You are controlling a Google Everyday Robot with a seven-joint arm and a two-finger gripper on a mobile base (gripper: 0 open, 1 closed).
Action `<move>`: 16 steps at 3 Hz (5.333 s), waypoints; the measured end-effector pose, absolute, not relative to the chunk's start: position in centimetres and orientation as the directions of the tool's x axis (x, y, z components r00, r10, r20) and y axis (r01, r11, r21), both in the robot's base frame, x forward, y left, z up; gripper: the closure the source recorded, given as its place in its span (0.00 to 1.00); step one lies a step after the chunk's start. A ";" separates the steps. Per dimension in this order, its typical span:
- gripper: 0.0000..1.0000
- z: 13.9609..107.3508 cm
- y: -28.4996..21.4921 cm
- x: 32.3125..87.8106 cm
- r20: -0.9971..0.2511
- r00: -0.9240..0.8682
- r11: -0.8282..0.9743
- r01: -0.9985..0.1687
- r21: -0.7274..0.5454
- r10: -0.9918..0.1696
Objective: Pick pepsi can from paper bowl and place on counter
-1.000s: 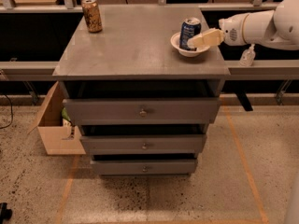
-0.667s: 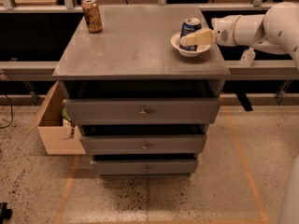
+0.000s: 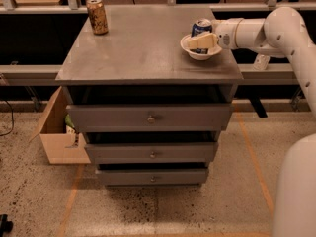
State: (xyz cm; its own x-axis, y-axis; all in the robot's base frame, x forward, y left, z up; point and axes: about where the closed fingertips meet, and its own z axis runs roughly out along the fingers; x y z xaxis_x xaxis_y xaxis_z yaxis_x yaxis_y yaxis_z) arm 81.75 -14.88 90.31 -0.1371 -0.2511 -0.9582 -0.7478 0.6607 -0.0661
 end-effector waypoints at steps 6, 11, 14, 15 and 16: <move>1.00 98.9 1.8 83.4 -0.997 0.014 0.460 -0.887 -0.047 -0.074; 0.27 90.3 8.9 81.7 -0.996 0.055 0.515 -0.853 -0.083 -0.070; 0.00 91.5 4.1 82.0 -0.989 0.038 0.572 -0.812 -0.114 -0.143; 0.00 92.4 -2.2 81.7 -0.981 0.005 0.662 -0.738 -0.133 -0.192; 0.00 93.4 -9.6 81.0 -0.966 -0.062 0.773 -0.614 -0.160 -0.250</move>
Offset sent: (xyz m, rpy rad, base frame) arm 0.0300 0.0189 0.0278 0.0648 -0.1028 0.0336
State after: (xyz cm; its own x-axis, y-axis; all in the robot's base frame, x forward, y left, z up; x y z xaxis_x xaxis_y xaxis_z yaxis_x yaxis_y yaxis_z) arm 80.96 -9.59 93.43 -0.0624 -0.2500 -0.9662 -0.6144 0.7726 -0.1602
